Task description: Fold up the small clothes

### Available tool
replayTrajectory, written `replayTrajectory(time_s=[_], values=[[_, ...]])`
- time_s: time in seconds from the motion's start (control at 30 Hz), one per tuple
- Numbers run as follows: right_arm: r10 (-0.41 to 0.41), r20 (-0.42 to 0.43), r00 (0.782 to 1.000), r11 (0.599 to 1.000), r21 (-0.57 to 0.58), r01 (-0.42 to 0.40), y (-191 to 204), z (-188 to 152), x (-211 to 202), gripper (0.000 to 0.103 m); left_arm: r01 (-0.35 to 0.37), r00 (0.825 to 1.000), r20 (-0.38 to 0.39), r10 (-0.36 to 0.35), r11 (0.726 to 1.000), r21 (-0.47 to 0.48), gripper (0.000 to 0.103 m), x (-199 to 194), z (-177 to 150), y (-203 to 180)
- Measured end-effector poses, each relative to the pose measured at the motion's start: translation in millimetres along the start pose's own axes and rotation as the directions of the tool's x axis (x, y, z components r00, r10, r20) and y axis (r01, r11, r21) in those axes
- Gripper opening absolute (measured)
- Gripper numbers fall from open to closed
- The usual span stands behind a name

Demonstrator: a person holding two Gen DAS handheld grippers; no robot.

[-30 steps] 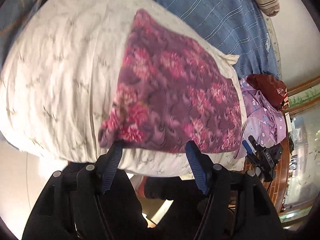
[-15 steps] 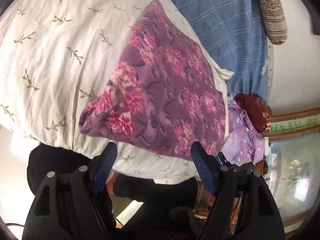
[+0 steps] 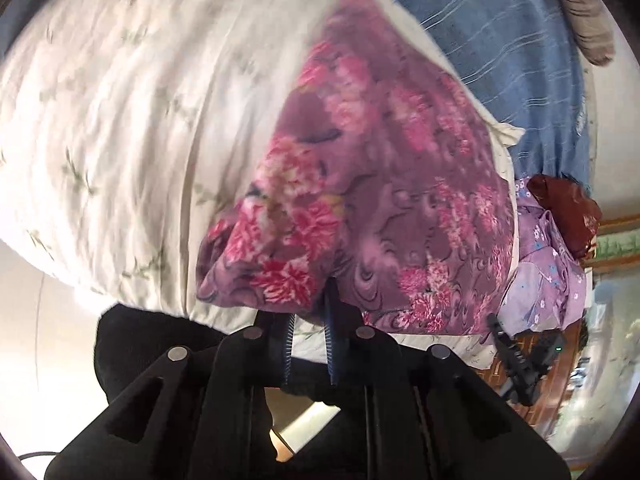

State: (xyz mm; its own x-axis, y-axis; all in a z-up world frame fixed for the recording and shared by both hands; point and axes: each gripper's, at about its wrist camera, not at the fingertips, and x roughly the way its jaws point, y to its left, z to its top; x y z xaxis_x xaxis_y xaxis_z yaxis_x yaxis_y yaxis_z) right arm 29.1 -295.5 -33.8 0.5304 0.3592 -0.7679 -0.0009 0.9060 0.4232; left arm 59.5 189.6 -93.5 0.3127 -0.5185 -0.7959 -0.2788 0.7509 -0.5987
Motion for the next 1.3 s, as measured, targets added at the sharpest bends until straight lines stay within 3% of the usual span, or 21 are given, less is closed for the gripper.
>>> replayTrajectory(time_s=[0.1, 0.2, 0.23, 0.27, 0.33, 0.4, 0.47, 0.53, 0.57, 0.6, 0.63, 0.67, 0.7, 0.77, 0.83, 0.93, 1.0, 1.1, 1.17, 1.23, 1.3], values=[[0.019, 0.012, 1.000, 0.999, 0.032, -0.019, 3, 1, -6, 0.012, 0.051, 0.999, 0.015, -0.052, 0.996, 0.078, 0.011, -19, -6, -4], [0.054, 0.090, 0.995, 0.997, 0.051, -0.059, 5, 15, -31, 0.019, 0.113, 0.988, 0.071, -0.138, 0.952, 0.285, 0.015, -60, -18, -29], [0.071, 0.129, 0.989, 0.995, 0.060, -0.079, 5, 21, -39, 0.027, 0.113, 0.984, 0.094, -0.151, 0.940, 0.323, 0.024, -71, -19, -36], [0.086, 0.166, 0.982, 0.992, 0.075, -0.099, 4, 29, -45, 0.033, 0.095, 0.980, 0.133, -0.151, 0.929, 0.357, 0.043, -81, -18, -44], [0.099, 0.197, 0.975, 0.988, 0.098, -0.120, 6, 43, -45, 0.047, 0.030, 0.968, 0.218, -0.121, 0.924, 0.381, 0.072, -91, -7, -57], [0.108, 0.179, 0.978, 0.985, 0.112, -0.130, 11, 62, -23, 0.047, 0.001, 0.965, 0.245, -0.097, 0.931, 0.366, 0.073, -84, 15, -69], [0.093, 0.138, 0.986, 0.986, 0.121, -0.110, 15, 77, 4, 0.047, 0.004, 0.973, 0.216, -0.085, 0.936, 0.353, 0.073, -68, 31, -75], [0.053, 0.111, 0.992, 0.989, 0.135, -0.068, 18, 89, 27, 0.046, -0.050, 0.978, 0.205, -0.022, 0.940, 0.337, 0.073, -49, 45, -81], [0.071, 0.116, 0.991, 0.988, 0.131, -0.086, 21, 93, 31, 0.039, -0.079, 0.979, 0.206, 0.009, 0.938, 0.337, 0.073, -41, 49, -85], [0.073, 0.133, 0.988, 0.989, 0.120, -0.089, 26, 95, 32, 0.013, -0.130, 0.974, 0.218, 0.058, 0.935, 0.330, 0.073, -31, 53, -86], [0.063, 0.161, 0.985, 0.992, 0.096, -0.079, 29, 98, 29, 0.006, -0.165, 0.970, 0.224, 0.094, 0.932, 0.323, 0.073, -22, 54, -82], [0.057, 0.196, 0.979, 0.995, 0.074, -0.072, 30, 99, 24, 0.005, -0.186, 0.969, 0.218, 0.119, 0.929, 0.319, 0.073, -15, 50, -76], [0.009, 0.226, 0.974, 0.999, 0.049, -0.021, 30, 100, 22, 0.002, -0.209, 0.968, 0.202, 0.151, 0.928, 0.309, 0.073, -3, 51, -70], [-0.058, 0.164, 0.985, 0.997, 0.054, 0.050, 17, 100, 37, 0.002, -0.265, 0.960, 0.172, 0.222, 0.918, 0.296, 0.073, 17, 51, -57], [-0.102, 0.070, 0.992, 0.989, 0.117, 0.093, -3, 93, 56, 0.000, -0.312, 0.942, 0.229, 0.246, 0.893, 0.324, 0.073, 15, 45, -61], [0.012, 0.132, 0.991, 0.982, 0.186, -0.036, -11, 87, 39, 0.006, -0.285, 0.951, 0.213, 0.223, 0.897, 0.337, 0.073, 9, 39, -63], [0.088, 0.185, 0.979, 0.969, 0.211, -0.127, -8, 86, 25, 0.008, -0.245, 0.961, 0.211, 0.179, 0.904, 0.350, 0.073, -2, 38, -70], [0.133, 0.257, 0.957, 0.975, 0.140, -0.173, 13, 85, 7, 0.017, -0.210, 0.958, 0.260, 0.120, 0.911, 0.354, 0.073, -19, 38, -80], [0.169, 0.276, 0.946, 0.979, 0.061, -0.193, 27, 80, 1, 0.017, -0.237, 0.950, 0.282, 0.138, 0.904, 0.356, 0.074, -19, 39, -85], [0.137, 0.240, 0.961, 0.989, 0.025, -0.147, 38, 76, 14, 0.018, -0.268, 0.949, 0.256, 0.185, 0.901, 0.341, 0.074, -4, 43, -80], [0.043, 0.121, 0.992, 0.998, 0.034, -0.048, 32, 68, 44, 0.013, -0.301, 0.947, 0.209, 0.245, 0.903, 0.308, 0.074, 18, 50, -69]])
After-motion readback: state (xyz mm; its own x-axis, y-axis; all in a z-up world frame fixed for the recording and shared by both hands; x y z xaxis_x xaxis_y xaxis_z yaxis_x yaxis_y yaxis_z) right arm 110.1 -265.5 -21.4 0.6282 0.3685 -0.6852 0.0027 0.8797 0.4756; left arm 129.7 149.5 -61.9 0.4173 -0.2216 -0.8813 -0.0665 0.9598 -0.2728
